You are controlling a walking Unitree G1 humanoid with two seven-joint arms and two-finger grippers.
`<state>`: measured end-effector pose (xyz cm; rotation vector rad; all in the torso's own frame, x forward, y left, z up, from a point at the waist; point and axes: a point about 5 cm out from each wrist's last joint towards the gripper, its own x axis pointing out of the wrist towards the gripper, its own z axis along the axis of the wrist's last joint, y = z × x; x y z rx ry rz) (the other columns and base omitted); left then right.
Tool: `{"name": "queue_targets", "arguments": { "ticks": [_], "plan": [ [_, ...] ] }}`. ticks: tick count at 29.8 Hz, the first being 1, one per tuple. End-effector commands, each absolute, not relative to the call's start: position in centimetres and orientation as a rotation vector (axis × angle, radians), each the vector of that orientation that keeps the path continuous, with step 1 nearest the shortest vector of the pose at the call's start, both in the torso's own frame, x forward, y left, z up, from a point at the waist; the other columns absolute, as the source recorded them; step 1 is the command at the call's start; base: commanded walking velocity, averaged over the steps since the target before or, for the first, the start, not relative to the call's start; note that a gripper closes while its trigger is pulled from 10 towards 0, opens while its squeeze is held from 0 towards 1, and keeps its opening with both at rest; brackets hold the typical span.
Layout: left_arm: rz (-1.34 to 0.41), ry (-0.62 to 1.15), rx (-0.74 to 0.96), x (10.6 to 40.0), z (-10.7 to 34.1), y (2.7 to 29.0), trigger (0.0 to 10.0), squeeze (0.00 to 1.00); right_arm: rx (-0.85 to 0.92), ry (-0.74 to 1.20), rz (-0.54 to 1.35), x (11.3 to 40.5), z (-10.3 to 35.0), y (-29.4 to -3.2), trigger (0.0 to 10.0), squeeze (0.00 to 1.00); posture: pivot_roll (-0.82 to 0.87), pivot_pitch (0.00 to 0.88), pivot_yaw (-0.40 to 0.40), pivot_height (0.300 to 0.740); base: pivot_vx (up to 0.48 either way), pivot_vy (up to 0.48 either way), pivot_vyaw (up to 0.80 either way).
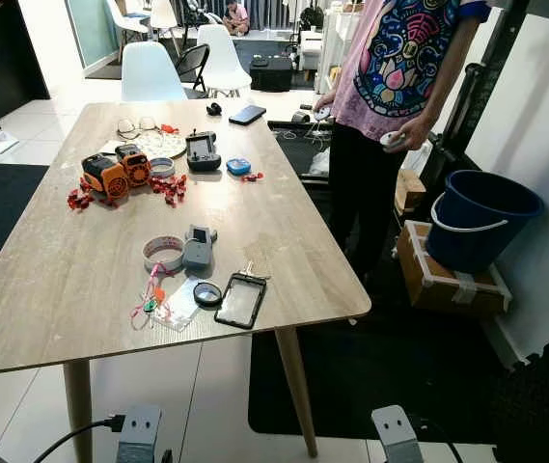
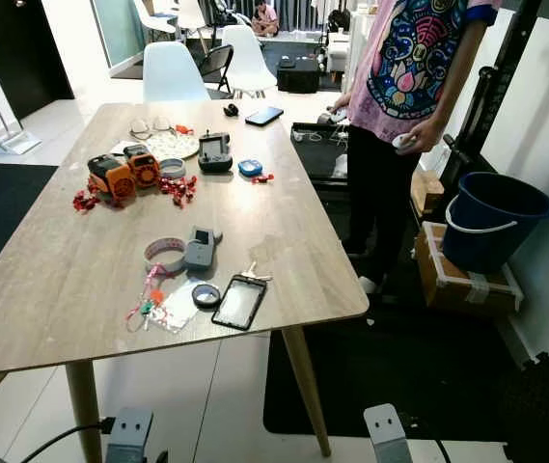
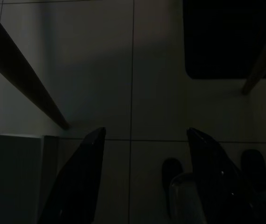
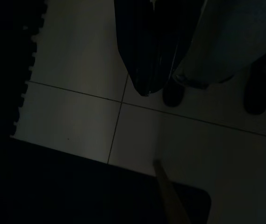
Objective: Hang keys on a hook
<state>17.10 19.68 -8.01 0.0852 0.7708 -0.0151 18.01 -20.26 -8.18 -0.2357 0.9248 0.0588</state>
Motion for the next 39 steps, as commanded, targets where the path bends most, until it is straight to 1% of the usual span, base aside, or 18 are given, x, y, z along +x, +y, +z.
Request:
{"name": "queue_targets", "arguments": {
  "ticks": [1, 8, 12, 22, 31, 39],
  "plan": [
    [-0.030, 0.772, 0.087, 17.2, -8.0, 19.4, 10.0, 0.00, -0.229, 0.916, 0.048, 18.2, -8.1, -20.3, 10.0, 0.00, 0.02, 0.000, -0.018, 0.740, 0.000, 0.000, 0.00],
    [-0.028, 0.757, 0.091, 17.6, -7.8, 19.4, 10.0, 0.00, -0.240, 0.915, 0.070, 18.4, -8.0, -20.2, 10.0, 0.00, 0.03, 0.000, -0.034, 0.740, 0.000, 0.000, 0.00],
    [-0.003, 0.759, 0.080, 17.3, -7.9, 19.8, 10.0, 0.00, -0.242, 0.916, 0.084, 18.5, -8.0, -19.8, 10.0, 0.00, 0.03, 0.000, -0.045, 0.740, 0.000, 0.000, 0.00],
    [0.004, 0.780, 0.083, 16.6, -8.1, 20.5, 10.0, 0.00, -0.241, 0.910, 0.082, 18.6, -8.0, -19.7, 10.0, 0.00, 0.03, 0.000, -0.039, 0.740, 0.000, 0.000, 0.00],
    [0.004, 0.776, 0.079, 16.5, -8.1, 20.3, 10.0, 0.00, -0.249, 0.917, 0.079, 18.4, -8.0, -20.1, 10.0, 0.00, 0.03, 0.000, -0.042, 0.740, 0.000, 0.000, 0.00],
    [-0.001, 0.774, 0.080, 16.4, -8.2, 20.3, 10.0, 0.00, -0.243, 0.903, 0.081, 18.9, -7.8, -19.7, 10.0, 0.00, 0.04, 0.000, -0.033, 0.740, 0.000, 0.000, 0.00]
  ]
}}
